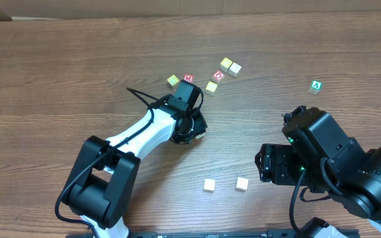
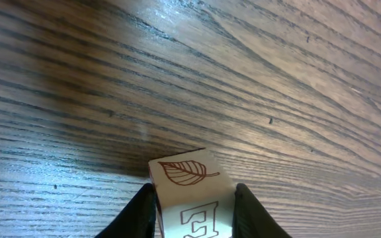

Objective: Flip 3 blocks

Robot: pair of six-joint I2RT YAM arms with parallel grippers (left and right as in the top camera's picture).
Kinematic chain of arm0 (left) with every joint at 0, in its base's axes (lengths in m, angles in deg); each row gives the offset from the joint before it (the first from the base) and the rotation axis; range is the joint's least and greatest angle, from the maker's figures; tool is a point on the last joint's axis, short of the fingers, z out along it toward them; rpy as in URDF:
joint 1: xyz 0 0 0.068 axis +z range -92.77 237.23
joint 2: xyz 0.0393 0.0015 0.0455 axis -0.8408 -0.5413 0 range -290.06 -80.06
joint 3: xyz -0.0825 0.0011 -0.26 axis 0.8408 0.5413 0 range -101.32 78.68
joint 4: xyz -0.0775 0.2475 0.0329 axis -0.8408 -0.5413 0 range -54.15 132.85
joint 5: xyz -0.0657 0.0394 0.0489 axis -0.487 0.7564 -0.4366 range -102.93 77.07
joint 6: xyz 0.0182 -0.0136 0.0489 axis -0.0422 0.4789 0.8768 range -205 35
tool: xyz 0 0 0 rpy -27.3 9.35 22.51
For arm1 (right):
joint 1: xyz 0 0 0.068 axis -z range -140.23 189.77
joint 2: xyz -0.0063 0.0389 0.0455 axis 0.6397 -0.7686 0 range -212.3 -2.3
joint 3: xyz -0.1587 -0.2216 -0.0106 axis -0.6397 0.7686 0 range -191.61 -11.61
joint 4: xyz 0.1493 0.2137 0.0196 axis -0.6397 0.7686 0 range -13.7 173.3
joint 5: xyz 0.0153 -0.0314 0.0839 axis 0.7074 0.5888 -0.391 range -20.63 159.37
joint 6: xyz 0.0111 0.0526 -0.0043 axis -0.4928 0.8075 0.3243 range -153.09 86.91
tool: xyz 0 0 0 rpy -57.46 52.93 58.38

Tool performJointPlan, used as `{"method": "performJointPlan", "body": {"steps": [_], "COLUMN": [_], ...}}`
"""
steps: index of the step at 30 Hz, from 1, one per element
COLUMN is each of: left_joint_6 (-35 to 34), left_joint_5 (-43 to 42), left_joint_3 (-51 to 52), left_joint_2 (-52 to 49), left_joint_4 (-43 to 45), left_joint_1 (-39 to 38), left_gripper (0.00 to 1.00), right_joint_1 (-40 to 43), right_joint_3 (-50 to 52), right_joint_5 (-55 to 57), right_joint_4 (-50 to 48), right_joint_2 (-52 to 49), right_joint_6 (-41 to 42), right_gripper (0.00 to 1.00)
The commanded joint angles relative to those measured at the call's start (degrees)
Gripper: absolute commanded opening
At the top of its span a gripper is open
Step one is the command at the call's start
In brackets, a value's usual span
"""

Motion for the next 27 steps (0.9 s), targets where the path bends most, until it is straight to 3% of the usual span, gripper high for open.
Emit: {"method": "performJointPlan", "body": {"steps": [1,9,16,21,27], "left_joint_6": [0.7,10.0,20.8,22.6,21.0], "left_joint_5": [-0.5,0.8,7.2,10.0,11.6], "left_joint_3": [-0.8,-3.3,-12.5,-13.4,-8.6], "left_joint_2": [-1.1,-1.1,-1.1,-0.8,-0.4], "left_joint_4": [-1.1,-10.9,-30.0,-37.9,-38.8], "left_joint_1": [-0.1,0.7,0.9,-0.9,-7.1], "left_gripper": [0.18,0.04,0.04,0.04,0.05], "right_joint_1": [-0.1,-0.1,-0.1,-0.1,-0.1], "right_joint_3": [-1.2,-1.2,-1.2,-1.2,-1.2], "right_joint_5": [-0.1,-0.1,-0.1,-0.1,-0.1], "right_joint_4": [-0.3,-0.3,-0.6,-0.5,0.2], "right_joint_2": [0.2,0.2,0.2,0.2,0.2], "right_joint_6": [-0.3,-0.3,-0.3,-0.3,-0.3], "right_gripper": [0.79,0.79,0.79,0.79,0.79]}}
